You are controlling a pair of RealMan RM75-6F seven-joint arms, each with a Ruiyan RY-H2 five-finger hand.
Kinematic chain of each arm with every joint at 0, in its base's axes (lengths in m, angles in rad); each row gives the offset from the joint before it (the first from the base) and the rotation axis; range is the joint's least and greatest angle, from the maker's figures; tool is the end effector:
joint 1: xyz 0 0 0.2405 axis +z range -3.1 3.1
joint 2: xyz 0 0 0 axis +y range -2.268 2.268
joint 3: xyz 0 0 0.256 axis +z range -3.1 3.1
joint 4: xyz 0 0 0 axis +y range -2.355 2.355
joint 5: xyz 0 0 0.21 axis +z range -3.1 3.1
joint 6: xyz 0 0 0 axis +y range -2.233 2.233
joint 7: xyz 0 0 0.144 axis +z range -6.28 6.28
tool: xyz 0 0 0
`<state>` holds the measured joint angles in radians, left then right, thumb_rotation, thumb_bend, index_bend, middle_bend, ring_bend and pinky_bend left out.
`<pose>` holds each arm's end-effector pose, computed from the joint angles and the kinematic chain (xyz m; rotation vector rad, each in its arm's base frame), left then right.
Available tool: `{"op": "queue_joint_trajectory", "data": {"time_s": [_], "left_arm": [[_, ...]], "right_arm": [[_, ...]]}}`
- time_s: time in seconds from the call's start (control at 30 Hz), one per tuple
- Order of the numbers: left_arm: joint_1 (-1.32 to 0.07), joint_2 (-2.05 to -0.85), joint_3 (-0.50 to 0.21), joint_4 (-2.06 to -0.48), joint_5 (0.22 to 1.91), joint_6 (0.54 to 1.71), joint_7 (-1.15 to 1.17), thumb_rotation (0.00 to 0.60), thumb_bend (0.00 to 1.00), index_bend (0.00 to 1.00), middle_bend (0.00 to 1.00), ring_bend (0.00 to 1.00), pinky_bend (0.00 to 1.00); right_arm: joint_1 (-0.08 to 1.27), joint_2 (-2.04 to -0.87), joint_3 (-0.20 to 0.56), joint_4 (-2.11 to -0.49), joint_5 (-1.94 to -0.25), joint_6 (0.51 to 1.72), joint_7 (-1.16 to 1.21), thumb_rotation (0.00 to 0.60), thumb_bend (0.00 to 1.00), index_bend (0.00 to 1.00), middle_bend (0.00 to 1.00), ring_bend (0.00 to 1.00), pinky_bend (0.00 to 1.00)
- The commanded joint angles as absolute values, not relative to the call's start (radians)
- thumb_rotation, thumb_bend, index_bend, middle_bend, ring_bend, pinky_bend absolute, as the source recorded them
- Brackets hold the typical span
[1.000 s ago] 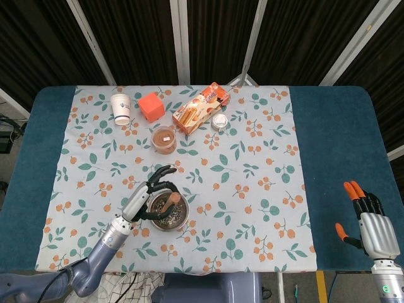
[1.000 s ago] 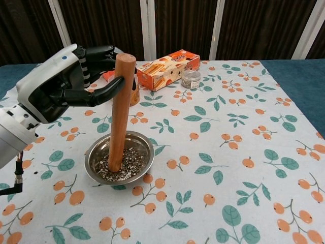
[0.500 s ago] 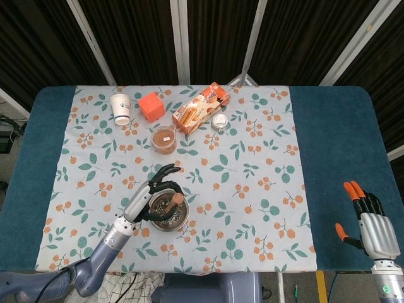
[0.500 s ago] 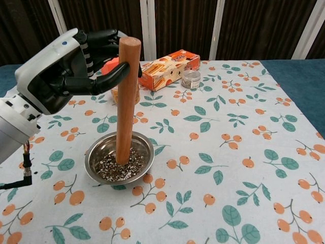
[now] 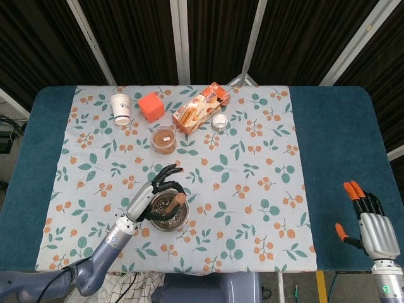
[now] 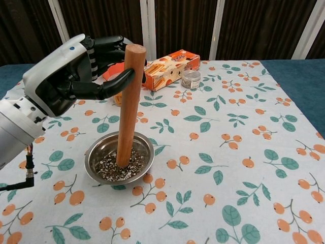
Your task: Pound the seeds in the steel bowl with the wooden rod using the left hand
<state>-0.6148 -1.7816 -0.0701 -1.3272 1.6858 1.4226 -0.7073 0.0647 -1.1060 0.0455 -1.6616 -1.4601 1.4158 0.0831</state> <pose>-0.1085 0.2690 -0.0345 -1.6029 -1.5368 -2.0325 -0.3148 -0.1726 0.1508 1.3353 -1.0800 0.9179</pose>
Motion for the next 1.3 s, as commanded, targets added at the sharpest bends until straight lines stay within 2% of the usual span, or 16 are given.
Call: {"op": "queue_joint_trajectory", "data": {"time_s": [0.03, 0.6, 0.97, 1.3], "left_arm": [[-0.614, -1.789, -0.063, -1.310, 1.684, 1.417, -0.715, 0.600, 0.79, 0.59, 0.61, 0.11, 0.03], [-0.609, -1.793, -0.055, -1.293, 1.686, 1.423, -0.726, 0.600, 0.79, 0.59, 0.61, 0.11, 0.04], [-0.634, -1.748, -0.093, -1.423, 1.710, 1.435, -0.652, 0.600, 0.79, 0.59, 0.61, 0.11, 0.04], [-0.635, -1.712, -0.100, -1.498, 1.707, 1.430, -0.593, 0.600, 0.79, 0.59, 0.61, 0.11, 0.04]], "right_arm": [[0.065, -1.106, 0.046, -1.662, -1.458, 1.415, 0.083, 0.600, 0.37, 0.00, 0.00, 0.00, 0.00], [0.064, -1.106, 0.046, -1.665, -1.458, 1.417, 0.079, 0.600, 0.37, 0.00, 0.00, 0.00, 0.00], [0.062, -1.105, 0.046, -1.663, -1.462, 1.423, 0.083, 0.600, 0.37, 0.00, 0.00, 0.00, 0.00], [0.060, -1.104, 0.045, -1.663, -1.466, 1.425, 0.085, 0.600, 0.37, 0.00, 0.00, 0.00, 0.00]]}}
